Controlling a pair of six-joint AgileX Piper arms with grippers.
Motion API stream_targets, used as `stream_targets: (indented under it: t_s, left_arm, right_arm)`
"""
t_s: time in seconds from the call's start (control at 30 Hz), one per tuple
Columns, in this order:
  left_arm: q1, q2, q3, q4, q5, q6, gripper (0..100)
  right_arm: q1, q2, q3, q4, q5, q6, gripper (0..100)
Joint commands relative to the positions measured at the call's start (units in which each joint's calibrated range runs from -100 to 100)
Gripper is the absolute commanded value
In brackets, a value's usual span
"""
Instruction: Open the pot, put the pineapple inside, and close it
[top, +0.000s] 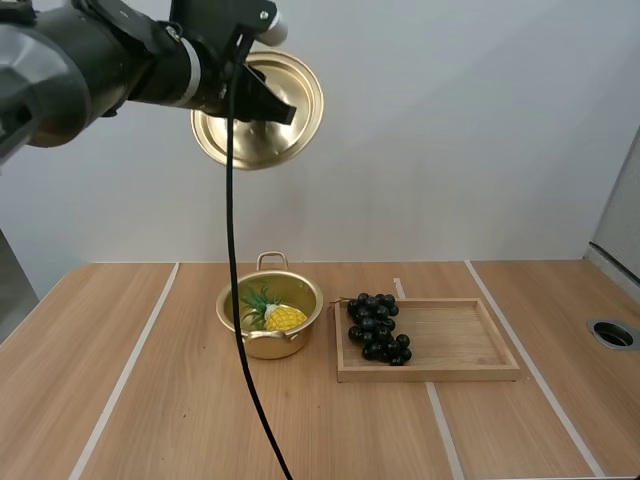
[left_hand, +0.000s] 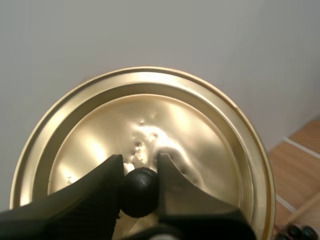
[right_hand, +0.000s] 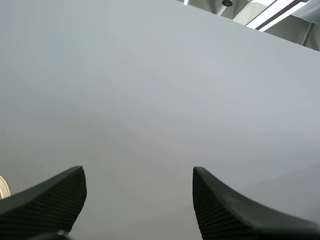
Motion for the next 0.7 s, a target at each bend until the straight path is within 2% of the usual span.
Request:
stream_targets:
  t_s: [0.0, 0.17, 0.33, 0.53, 0.67]
  left_arm:
    - [-0.03, 2.34, 0.19, 1.48, 8.55, -0.59, 0]
    - [-0.03, 7.56, 0.19, 5.96, 20.3, -4.14, 0]
    - [-0.03, 13.03, 0.19, 7.24, 29.74, -6.17, 0]
    - [-0.03, 17.52, 0.19, 7.84, 30.36, -6.94, 0]
    - [-0.03, 20.11, 0.19, 10.91, 30.36, -8.91, 0]
  right_arm:
    - [-0.23, -0.49, -0.13, -1.73, 1.17, 0.3, 100]
    - [-0.23, -0.49, -0.13, -2.01, 3.28, 0.4, 100]
    - [-0.23, -0.49, -0.13, -2.01, 4.51, 0.5, 100]
    - [-0.23, -0.49, -0.13, -3.75, 5.65, 0.5, 100]
    - [-0.23, -0.49, -0.13, -5.4, 5.65, 1.33, 100]
